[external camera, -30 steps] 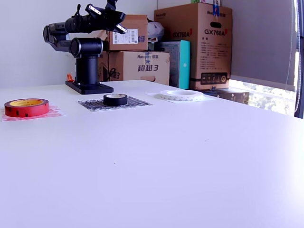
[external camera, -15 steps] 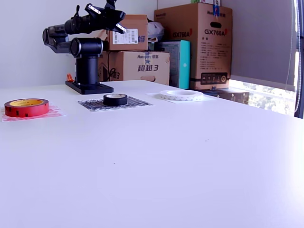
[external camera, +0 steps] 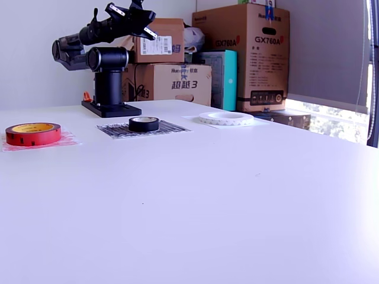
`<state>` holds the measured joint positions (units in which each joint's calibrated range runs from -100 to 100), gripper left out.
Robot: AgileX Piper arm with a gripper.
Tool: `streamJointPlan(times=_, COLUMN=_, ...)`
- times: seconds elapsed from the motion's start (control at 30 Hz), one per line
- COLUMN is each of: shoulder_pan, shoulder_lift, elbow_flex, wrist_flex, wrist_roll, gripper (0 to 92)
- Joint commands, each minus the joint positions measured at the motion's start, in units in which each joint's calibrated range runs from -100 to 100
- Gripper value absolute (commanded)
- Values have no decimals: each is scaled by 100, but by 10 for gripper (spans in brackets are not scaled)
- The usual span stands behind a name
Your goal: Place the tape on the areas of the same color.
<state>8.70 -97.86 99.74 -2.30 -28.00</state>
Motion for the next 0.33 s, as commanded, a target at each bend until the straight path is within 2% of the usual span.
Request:
streamJointPlan(times=0.0, shoulder_pan=-56, shoulder_lift=-139, elbow_flex=-20, wrist_flex=539, wrist_roll=-32, gripper=2)
streamJointPlan(times=0.3, shoulder_pan=-64, shoulder_lift=-139, elbow_flex=-20, wrist_flex=565, wrist_roll=-40, gripper=2)
